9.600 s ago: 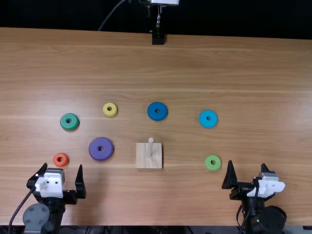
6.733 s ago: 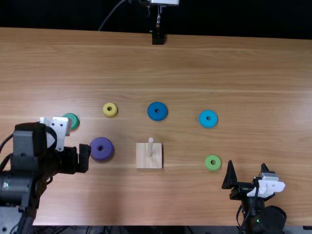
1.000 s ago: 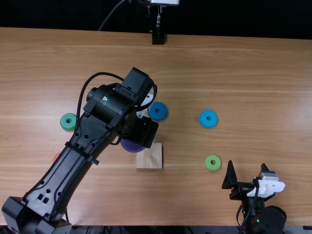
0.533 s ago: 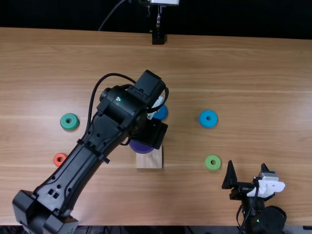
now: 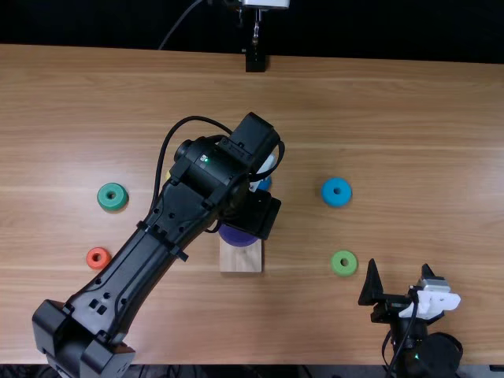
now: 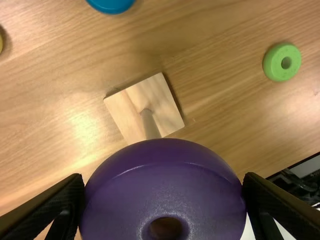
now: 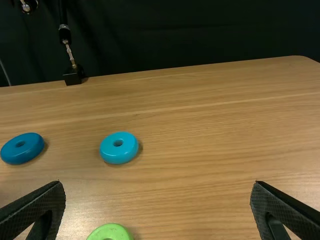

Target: Build the Hanoi tower: stack the rings onto the peg from bottom to top in this color order: purple, dark blue, light blue, dark green, light green, yellow, orange.

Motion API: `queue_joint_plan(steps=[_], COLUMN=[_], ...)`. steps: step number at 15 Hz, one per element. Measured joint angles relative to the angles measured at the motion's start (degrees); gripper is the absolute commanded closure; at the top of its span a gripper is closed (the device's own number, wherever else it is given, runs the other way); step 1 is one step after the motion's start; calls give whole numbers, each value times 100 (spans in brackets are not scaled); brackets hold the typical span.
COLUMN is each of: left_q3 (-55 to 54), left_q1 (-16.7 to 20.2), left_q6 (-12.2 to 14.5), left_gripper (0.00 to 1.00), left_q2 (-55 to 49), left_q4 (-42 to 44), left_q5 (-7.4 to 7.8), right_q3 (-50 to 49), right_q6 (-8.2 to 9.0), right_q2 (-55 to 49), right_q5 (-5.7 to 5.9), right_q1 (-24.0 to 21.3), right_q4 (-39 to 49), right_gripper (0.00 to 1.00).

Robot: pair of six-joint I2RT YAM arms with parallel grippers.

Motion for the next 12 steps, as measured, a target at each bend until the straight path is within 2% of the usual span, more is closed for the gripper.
queue_joint_plan(steps=[5,6,8,9,12], left_q3=[17,17,17,17,17], left_q1=[-33,-31,-31,-31,-31], left_q6=[-4,-2,2,0,2], left_gripper=[98,81,16,0,0], left_q2=[168,168,168,168,168], left_q4=[-7,-9,-9,-11,-74], left_q5=[2,4,4,2,2], right_q3=[0,0,0,0,-2], right_q6=[2,0,0,-2,0], right_q2=[0,0,0,0,0], right_q5=[2,0,2,2,2], right_q1=[0,0,0,0,0], right_q4=[0,0,-2,-4,-2], right_gripper=[0,0,0,0,0])
